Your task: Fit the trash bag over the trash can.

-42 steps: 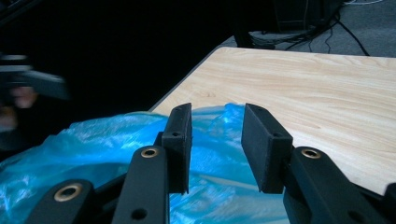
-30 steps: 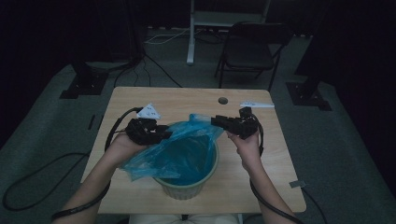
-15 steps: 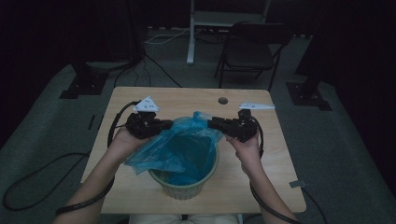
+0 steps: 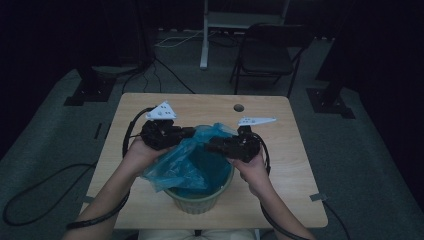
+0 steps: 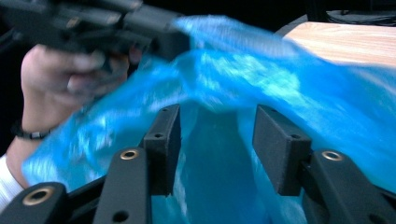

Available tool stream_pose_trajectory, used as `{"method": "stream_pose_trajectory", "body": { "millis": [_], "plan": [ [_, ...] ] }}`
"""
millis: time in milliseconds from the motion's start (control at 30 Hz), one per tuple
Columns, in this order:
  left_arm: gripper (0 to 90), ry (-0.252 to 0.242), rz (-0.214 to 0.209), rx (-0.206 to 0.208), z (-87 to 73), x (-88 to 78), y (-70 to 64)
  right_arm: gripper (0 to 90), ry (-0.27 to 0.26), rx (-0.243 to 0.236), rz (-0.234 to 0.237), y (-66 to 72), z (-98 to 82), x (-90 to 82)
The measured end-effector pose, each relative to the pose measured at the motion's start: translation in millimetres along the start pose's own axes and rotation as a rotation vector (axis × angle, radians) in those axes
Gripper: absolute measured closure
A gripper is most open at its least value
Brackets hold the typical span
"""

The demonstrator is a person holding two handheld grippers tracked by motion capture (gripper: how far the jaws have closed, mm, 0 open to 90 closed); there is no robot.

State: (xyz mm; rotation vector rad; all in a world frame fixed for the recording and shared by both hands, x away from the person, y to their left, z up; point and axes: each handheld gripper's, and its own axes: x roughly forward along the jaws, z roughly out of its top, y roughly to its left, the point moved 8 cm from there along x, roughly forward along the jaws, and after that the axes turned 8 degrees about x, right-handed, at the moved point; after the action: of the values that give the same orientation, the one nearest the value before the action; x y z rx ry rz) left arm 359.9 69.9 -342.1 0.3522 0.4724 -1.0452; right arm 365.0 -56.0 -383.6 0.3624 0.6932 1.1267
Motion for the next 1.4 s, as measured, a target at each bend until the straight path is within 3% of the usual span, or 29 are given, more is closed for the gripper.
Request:
{"method": "stream_pose_trajectory", "body": {
  "millis": [67, 133, 233, 267, 400, 567, 633, 667, 867, 1067, 1200, 1267, 1333, 1400],
  "plan": [
    [90.0, 0.000, -0.011, 0.015, 1.0, 1.0, -4.8, 50.7, -0.008, -0.001, 0.004, -0.4, 4.4, 1.7],
    [90.0, 0.000, -0.010, 0.023, 1.7, 1.0, -7.5, 57.9, -0.012, -0.007, 0.006, -0.8, 7.3, 2.9],
    [90.0, 0.002, -0.008, 0.030, 0.4, 0.0, -8.5, 86.9, -0.019, -0.023, -0.010, -2.8, 9.0, 3.4],
    [90.0, 0.000, -0.010, 0.023, -0.8, -1.0, -7.8, 90.0, -0.018, -0.022, -0.012, -3.7, 8.6, 2.8],
    [90.0, -0.015, 0.005, -0.010, -8.4, -8.2, 0.1, 90.0, -0.010, -0.033, -0.021, -5.0, 3.9, -2.7],
    [90.0, -0.020, 0.061, -0.059, -26.3, -23.4, 18.7, 90.0, -0.018, -0.027, -0.024, -8.0, -4.6, -19.1],
    [90.0, -0.039, 0.058, -0.091, -34.2, -32.6, 24.2, 90.0, -0.022, -0.028, -0.027, -9.8, -8.7, -28.5],
    [90.0, -0.036, 0.082, -0.096, -40.5, -39.2, 28.2, 90.0, -0.026, -0.023, -0.028, -10.4, -11.3, -34.1],
    [90.0, -0.048, 0.126, -0.155, -74.0, -73.0, 39.4, 90.0, -0.033, -0.015, -0.073, -19.9, -29.8, -69.0],
    [90.0, -0.039, 0.164, -0.189, -115.2, -105.2, 33.5, 90.0, -0.017, 0.032, -0.151, -43.9, -54.7, -99.8],
    [90.0, -0.032, 0.187, -0.216, -134.4, -115.0, 33.9, 90.0, -0.013, 0.096, -0.207, -67.6, -73.2, -116.3],
    [90.0, -0.041, 0.163, -0.237, -140.1, -116.4, 34.0, 90.0, -0.015, 0.124, -0.234, -79.3, -77.9, -123.4],
    [90.0, -0.032, 0.162, -0.240, -143.3, -114.5, 33.8, 90.0, -0.027, 0.156, -0.229, -88.0, -78.9, -127.2],
    [90.0, -0.034, 0.129, -0.240, -143.2, -112.1, 31.3, 90.0, -0.029, 0.168, -0.228, -91.2, -77.8, -126.1]
  ]
}}
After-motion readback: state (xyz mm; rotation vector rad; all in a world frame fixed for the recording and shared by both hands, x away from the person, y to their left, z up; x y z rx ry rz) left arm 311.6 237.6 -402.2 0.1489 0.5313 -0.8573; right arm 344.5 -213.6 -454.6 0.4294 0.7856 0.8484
